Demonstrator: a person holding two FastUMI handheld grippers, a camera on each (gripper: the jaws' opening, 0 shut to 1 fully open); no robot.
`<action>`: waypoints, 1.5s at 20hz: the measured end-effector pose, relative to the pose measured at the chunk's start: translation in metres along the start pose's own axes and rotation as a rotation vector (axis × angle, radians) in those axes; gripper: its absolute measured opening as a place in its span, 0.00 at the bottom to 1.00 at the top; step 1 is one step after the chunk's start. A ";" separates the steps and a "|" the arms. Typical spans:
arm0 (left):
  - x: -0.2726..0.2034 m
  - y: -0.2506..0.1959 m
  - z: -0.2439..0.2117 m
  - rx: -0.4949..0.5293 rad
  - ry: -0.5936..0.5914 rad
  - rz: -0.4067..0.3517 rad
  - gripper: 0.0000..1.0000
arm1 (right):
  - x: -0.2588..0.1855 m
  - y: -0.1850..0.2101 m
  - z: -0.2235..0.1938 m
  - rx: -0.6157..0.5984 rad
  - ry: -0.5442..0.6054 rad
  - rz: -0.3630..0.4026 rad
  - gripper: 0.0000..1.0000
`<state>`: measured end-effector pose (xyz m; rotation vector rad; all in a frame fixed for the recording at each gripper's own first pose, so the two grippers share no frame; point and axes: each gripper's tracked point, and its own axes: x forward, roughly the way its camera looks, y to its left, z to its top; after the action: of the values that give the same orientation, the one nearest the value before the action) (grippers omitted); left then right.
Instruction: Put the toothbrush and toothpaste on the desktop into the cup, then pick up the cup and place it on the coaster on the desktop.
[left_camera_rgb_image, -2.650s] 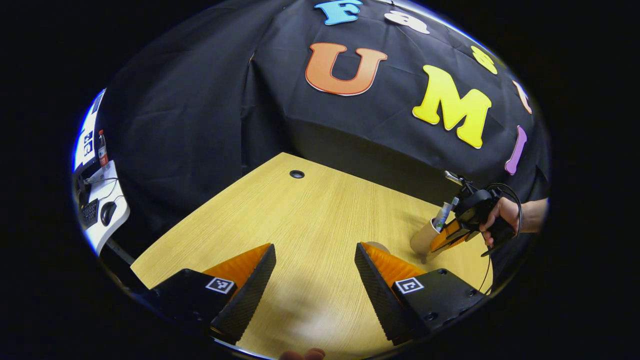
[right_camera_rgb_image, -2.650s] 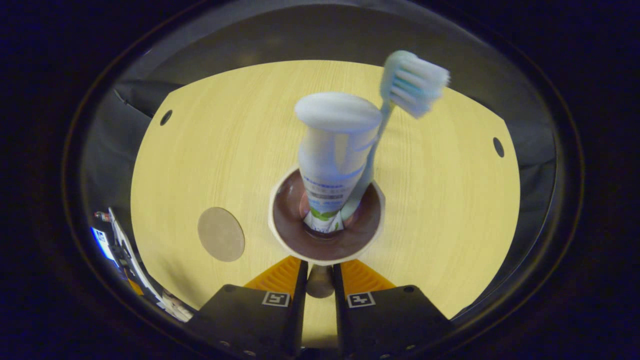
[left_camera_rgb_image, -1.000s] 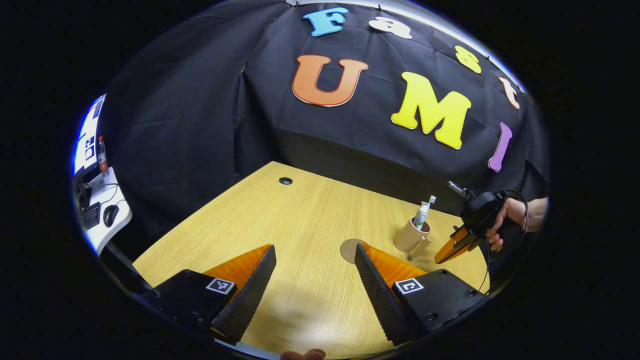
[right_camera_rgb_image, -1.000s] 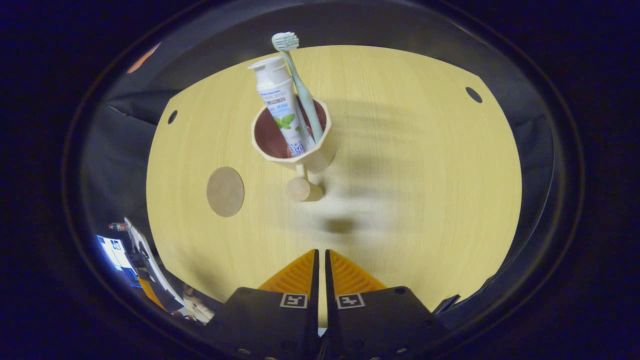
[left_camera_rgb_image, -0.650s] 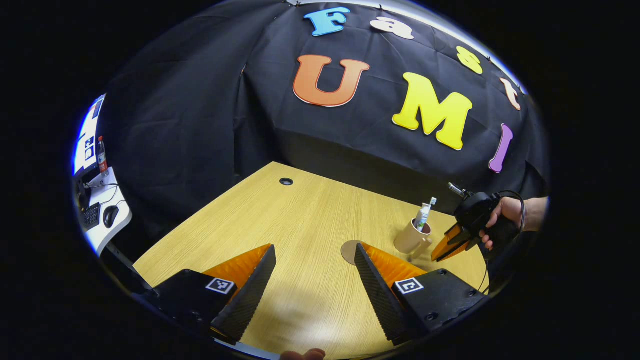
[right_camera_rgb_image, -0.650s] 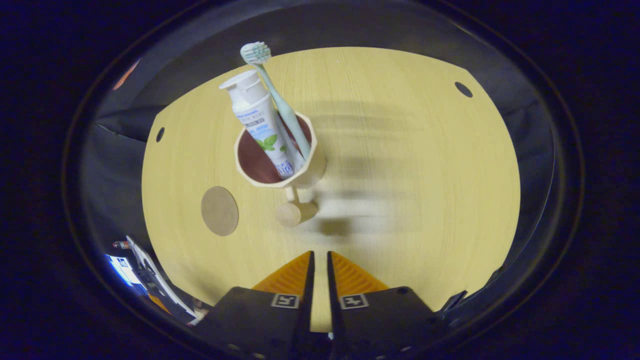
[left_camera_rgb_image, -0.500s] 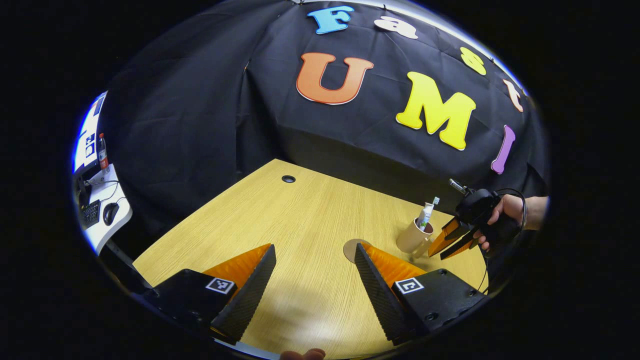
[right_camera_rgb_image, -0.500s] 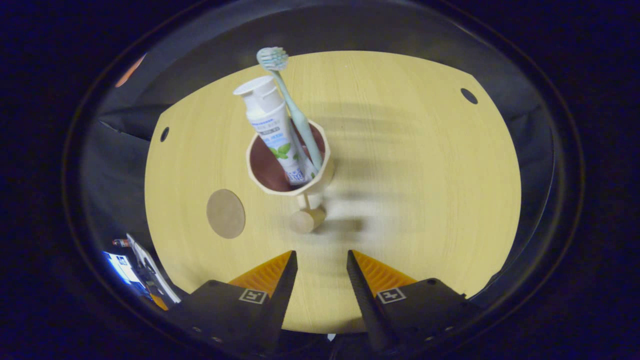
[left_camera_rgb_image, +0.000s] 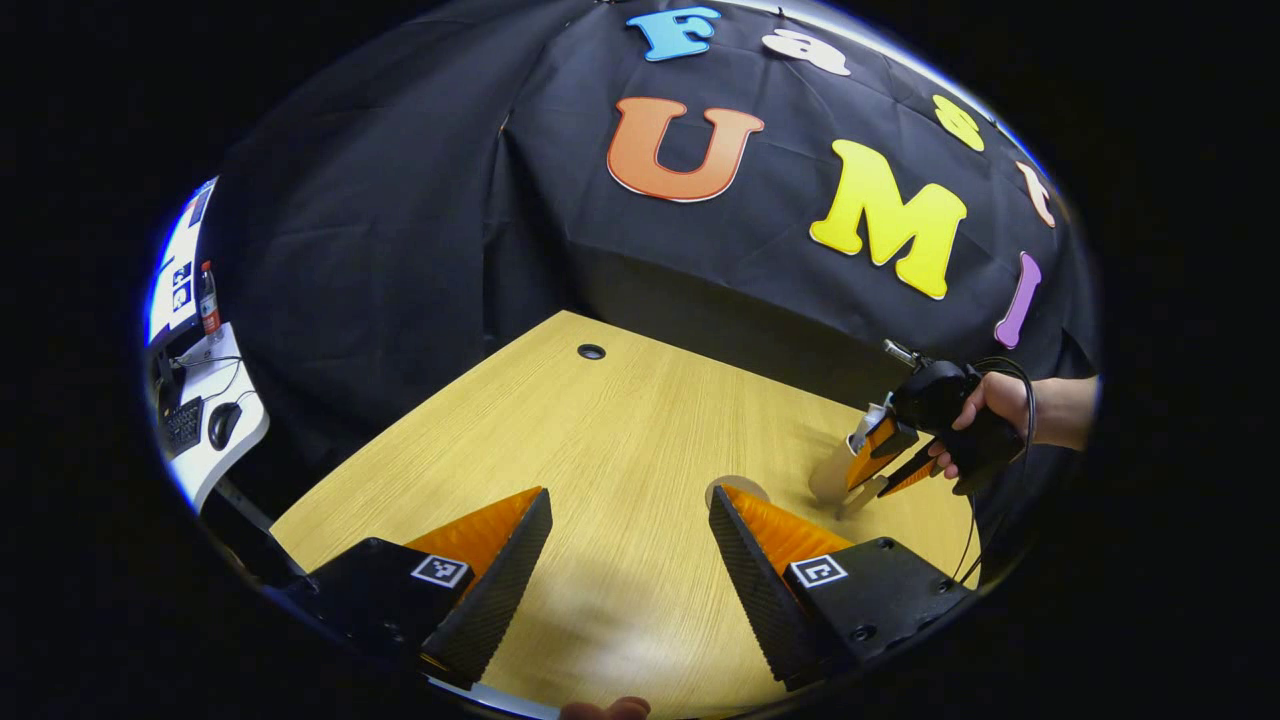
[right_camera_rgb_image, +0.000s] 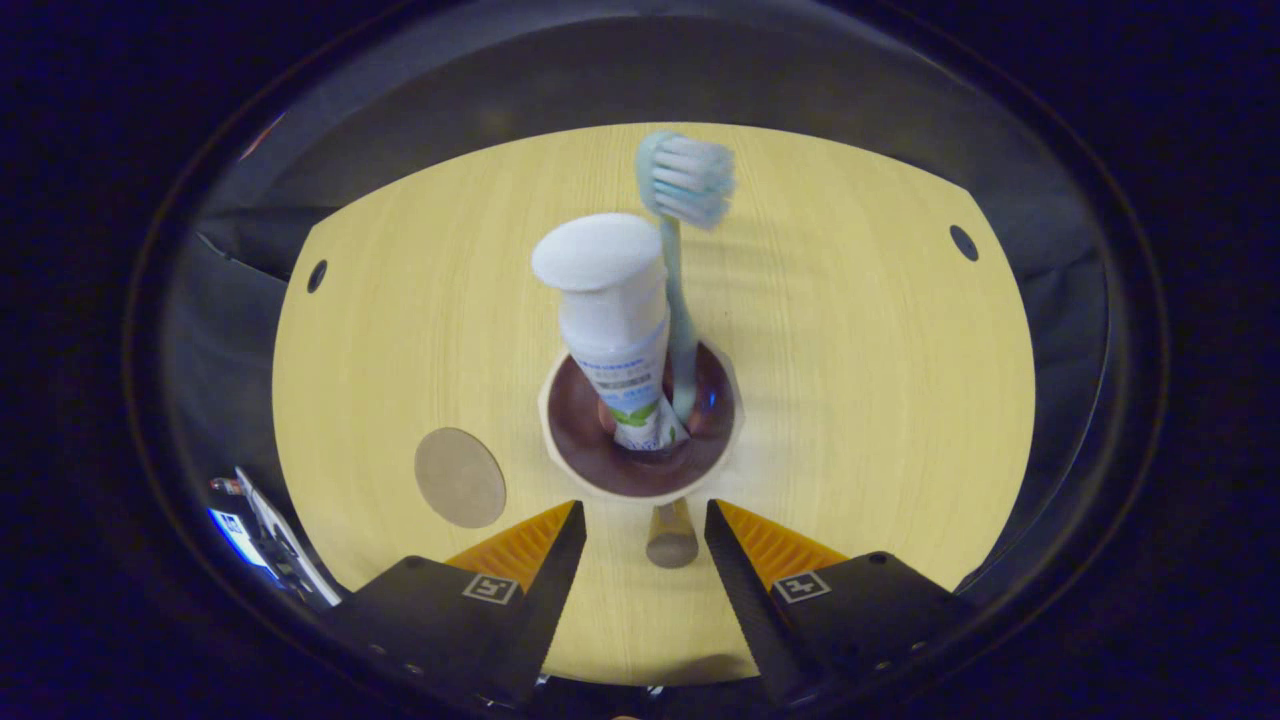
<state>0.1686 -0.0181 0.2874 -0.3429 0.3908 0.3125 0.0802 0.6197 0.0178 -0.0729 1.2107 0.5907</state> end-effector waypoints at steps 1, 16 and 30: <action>0.000 0.004 0.000 0.001 0.004 0.007 1.00 | 0.004 0.001 0.002 -0.001 0.006 -0.008 0.72; 0.003 0.014 0.001 0.034 0.018 0.007 1.00 | 0.013 0.005 0.001 -0.071 -0.004 0.005 0.23; -0.025 0.032 0.000 -0.012 -0.032 0.043 1.00 | -0.013 0.126 -0.059 -0.339 -0.001 0.071 0.22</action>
<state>0.1348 0.0047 0.2898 -0.3413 0.3651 0.3625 -0.0316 0.7002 0.0393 -0.3169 1.1053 0.8540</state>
